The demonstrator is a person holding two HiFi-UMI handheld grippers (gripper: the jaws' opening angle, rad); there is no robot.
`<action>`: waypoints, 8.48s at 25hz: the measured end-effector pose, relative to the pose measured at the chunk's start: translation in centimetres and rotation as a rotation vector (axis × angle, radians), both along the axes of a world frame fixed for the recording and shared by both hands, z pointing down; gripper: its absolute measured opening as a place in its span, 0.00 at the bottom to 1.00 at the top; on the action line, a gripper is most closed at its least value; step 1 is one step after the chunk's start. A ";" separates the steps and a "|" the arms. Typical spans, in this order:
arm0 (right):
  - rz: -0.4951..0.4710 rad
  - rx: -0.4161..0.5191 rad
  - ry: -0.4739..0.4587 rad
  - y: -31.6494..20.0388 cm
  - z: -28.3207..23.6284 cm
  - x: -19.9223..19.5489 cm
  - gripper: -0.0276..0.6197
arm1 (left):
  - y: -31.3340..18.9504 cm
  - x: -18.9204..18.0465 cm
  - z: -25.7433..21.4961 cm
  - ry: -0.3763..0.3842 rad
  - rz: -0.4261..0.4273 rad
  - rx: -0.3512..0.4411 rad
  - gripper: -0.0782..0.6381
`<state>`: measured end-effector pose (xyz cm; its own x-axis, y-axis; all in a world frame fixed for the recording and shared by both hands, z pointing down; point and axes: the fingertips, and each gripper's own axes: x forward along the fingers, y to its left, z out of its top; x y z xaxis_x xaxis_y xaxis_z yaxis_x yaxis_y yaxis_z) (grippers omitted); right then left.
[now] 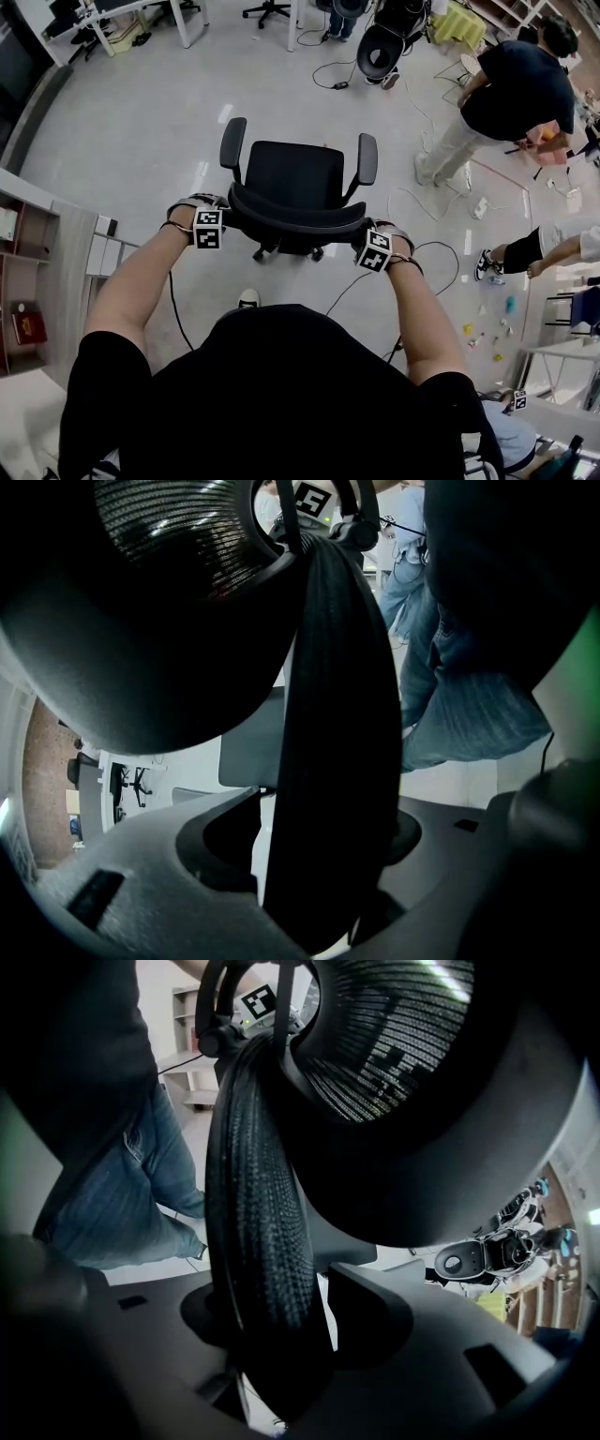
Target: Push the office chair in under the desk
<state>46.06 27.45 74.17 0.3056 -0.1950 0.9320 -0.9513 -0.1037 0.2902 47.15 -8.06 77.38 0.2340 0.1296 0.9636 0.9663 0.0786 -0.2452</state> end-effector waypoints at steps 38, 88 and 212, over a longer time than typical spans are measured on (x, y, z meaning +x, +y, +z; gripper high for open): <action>-0.100 -0.042 -0.013 0.2 0.2 -2.2 0.33 | -0.1 -4.4 -0.1 -0.114 -0.173 0.018 0.52; -0.618 -0.029 -0.006 -24.3 0.2 -25.2 0.36 | -16.9 -45.8 -0.6 -0.093 -0.653 -0.190 0.47; -1.396 0.151 -0.008 -64.3 -0.5 -50.8 0.39 | -33.4 -85.5 -0.6 0.105 -1.529 -0.126 0.48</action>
<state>-4.77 -36.83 73.63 -0.2260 -0.4266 0.8757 -0.2964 0.8865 0.3554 -38.35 -41.42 76.83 0.2787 -0.2130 0.9365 0.0799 -0.9666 -0.2436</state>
